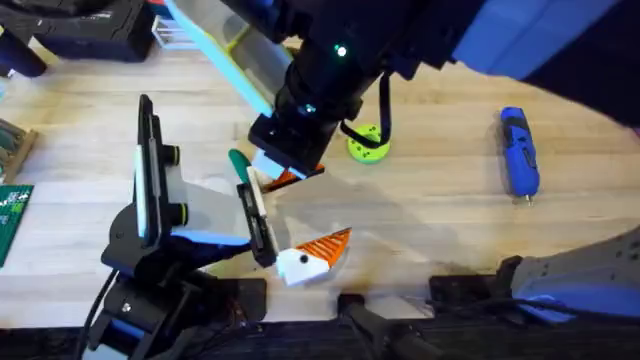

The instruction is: Pick up the gripper from the table and insert it into the empty holder that is missing its gripper. Then pick up a screw, insert it into the mounting hole, and use the screwdriver to tighten it. Finally, clean up the table by picking up the vegetable and placing it into the bucket.

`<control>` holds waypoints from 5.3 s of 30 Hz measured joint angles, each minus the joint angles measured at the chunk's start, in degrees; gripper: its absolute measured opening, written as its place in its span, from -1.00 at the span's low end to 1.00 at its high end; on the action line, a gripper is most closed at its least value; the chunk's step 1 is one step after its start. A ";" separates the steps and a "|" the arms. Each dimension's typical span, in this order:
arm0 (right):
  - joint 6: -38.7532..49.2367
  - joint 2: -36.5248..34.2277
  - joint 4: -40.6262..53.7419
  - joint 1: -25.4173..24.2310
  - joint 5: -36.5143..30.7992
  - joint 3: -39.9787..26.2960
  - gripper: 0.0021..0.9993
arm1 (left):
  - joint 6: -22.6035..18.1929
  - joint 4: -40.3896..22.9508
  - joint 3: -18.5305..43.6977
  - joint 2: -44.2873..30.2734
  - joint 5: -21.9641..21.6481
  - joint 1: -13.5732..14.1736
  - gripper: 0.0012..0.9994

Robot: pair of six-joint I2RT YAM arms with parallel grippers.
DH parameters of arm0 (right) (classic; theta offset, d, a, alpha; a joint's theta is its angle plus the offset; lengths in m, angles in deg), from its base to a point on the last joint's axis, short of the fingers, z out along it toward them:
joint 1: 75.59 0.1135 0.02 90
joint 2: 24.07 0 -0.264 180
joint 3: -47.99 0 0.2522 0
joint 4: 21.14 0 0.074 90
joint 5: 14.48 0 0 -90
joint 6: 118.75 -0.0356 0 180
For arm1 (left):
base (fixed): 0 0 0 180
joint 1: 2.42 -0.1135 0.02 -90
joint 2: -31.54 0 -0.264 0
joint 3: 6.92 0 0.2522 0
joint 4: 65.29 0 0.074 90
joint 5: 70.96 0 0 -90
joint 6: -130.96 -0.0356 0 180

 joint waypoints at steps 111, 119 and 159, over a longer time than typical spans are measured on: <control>-0.29 37.51 4.75 -38.57 4.77 32.59 0.99 | -0.26 -0.07 0.00 0.00 0.59 0.00 -0.99; 5.54 26.35 -5.47 -62.30 -2.77 32.68 0.99 | -0.26 -0.07 0.00 0.00 0.61 0.00 -0.99; 27.15 -3.58 -22.58 -81.88 -6.55 32.77 0.99 | -0.28 -0.07 0.00 0.00 0.57 0.00 -0.99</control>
